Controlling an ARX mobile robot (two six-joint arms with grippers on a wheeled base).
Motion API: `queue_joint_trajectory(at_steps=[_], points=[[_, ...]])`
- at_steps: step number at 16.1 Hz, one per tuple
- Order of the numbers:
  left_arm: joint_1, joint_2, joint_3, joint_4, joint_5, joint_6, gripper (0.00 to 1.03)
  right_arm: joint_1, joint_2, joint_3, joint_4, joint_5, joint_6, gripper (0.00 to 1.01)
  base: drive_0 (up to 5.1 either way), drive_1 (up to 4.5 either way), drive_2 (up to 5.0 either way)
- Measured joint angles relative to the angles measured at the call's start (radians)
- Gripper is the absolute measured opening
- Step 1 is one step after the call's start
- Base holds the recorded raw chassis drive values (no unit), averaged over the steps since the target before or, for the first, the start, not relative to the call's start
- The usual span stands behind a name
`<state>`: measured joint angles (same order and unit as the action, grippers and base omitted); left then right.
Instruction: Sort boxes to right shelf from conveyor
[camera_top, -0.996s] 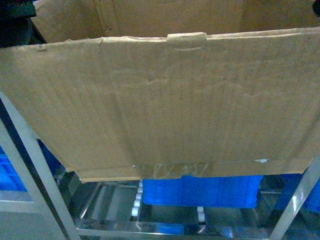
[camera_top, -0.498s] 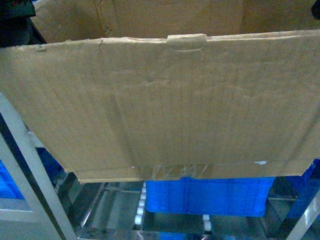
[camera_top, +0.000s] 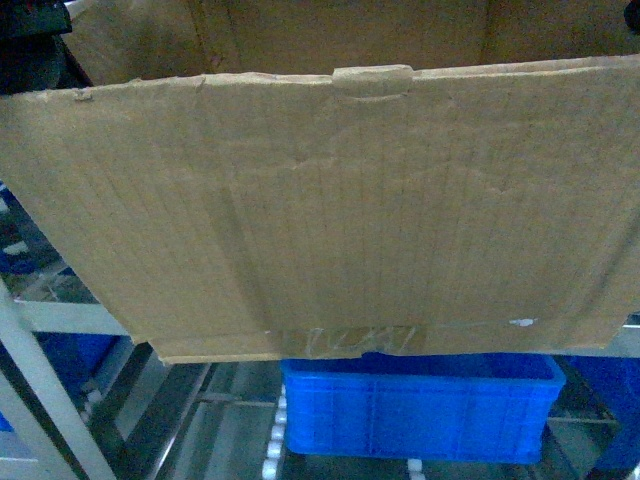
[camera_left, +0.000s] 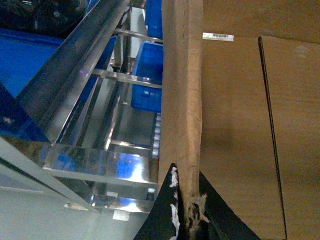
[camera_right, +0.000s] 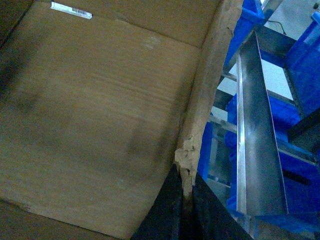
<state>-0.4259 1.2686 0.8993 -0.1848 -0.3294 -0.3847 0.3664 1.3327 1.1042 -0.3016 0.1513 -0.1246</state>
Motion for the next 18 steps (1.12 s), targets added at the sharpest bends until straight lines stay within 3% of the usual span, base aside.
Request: queue_joint_trajectory(at_steps=[6,8,11,13,14,18], points=[[0.0,0.001,0.0,0.0,0.0,0.0,0.02,0.0,0.003,0.0,0.001,0.0,0.0,0.02,0.0,0.0,0.0],[0.022,0.035,0.037,-0.017,0.039,0.009,0.02,0.002,0.014,0.014,-0.029,0.005,0.005,0.02,0.0,0.0,0.0],[0.089,0.163,0.155,-0.039,0.128,0.046,0.02,0.022,0.13,0.129,-0.088,0.047,0.08,0.02,0.0,0.0,0.0],[0.127,0.24,0.227,-0.04,0.152,0.081,0.02,0.04,0.221,0.212,-0.123,0.067,0.117,0.02,0.0,0.0,0.0],[0.144,0.334,0.312,-0.041,0.157,0.102,0.02,0.035,0.362,0.363,-0.182,0.077,0.161,0.02,0.0,0.0,0.0],[0.144,0.378,0.365,-0.055,0.152,0.097,0.02,0.018,0.443,0.419,-0.177,0.104,0.145,0.02,0.0,0.0,0.0]])
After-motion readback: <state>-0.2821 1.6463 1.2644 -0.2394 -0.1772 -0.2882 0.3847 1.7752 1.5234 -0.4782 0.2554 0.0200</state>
